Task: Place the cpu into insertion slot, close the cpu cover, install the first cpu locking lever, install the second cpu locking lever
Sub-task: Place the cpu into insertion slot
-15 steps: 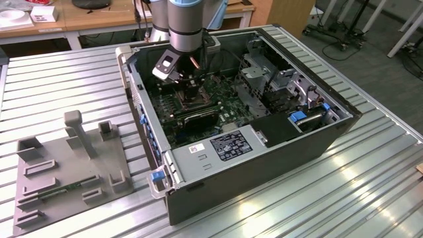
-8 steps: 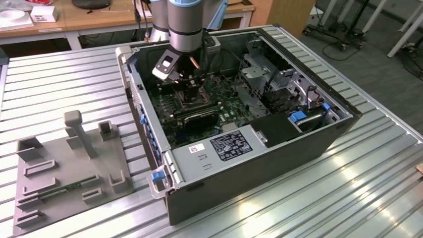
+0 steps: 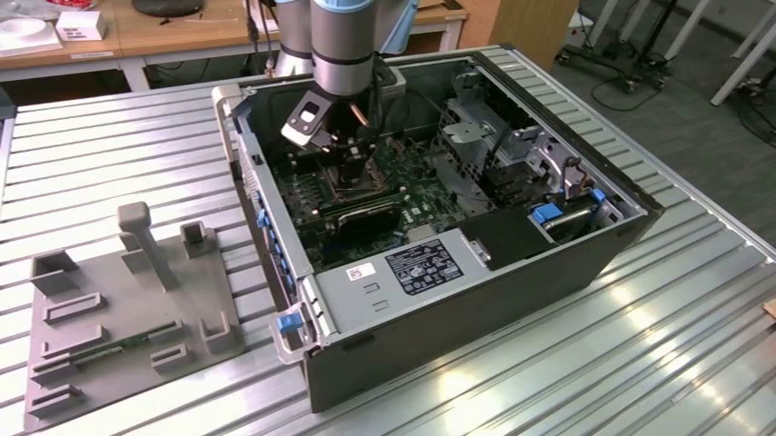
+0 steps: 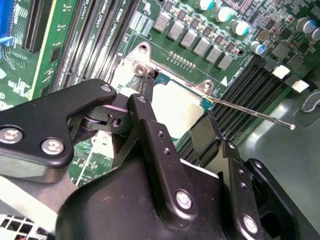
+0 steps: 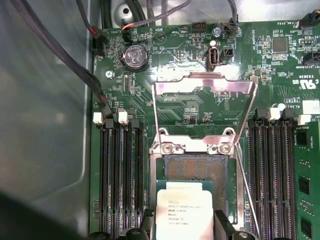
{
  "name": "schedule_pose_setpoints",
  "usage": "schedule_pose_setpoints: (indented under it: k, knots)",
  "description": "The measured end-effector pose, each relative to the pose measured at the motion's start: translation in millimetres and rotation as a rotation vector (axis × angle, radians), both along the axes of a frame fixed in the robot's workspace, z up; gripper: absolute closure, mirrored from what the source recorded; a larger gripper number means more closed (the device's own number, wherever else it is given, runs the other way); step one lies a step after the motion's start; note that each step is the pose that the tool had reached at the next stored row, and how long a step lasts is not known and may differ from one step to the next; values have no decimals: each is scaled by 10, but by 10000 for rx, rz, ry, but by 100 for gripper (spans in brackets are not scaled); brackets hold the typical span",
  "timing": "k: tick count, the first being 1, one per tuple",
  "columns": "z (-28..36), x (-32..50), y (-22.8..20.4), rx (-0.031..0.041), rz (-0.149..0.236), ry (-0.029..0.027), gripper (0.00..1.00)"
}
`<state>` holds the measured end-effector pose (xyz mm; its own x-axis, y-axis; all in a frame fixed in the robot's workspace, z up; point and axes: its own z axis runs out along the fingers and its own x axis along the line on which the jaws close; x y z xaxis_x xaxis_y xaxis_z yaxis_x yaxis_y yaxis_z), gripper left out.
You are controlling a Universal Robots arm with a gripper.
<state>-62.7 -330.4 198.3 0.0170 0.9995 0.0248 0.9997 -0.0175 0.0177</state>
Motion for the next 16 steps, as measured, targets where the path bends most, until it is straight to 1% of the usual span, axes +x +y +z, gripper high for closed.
schedule_pose_setpoints:
  k: [2, 3, 6, 10, 12, 16]
  knots:
    - [-7, 1, 0, -2, -3, 126, 44]
    - [-7, 1, 0, -5, -3, 145, 44]
    - [-6, 1, 0, -4, -4, 151, 44]
    - [-8, 11, 0, 0, -3, 176, 44]
    - [-7, 15, 0, 42, -3, 179, 44]
    - [-7, 16, 0, 53, -3, 180, 44]
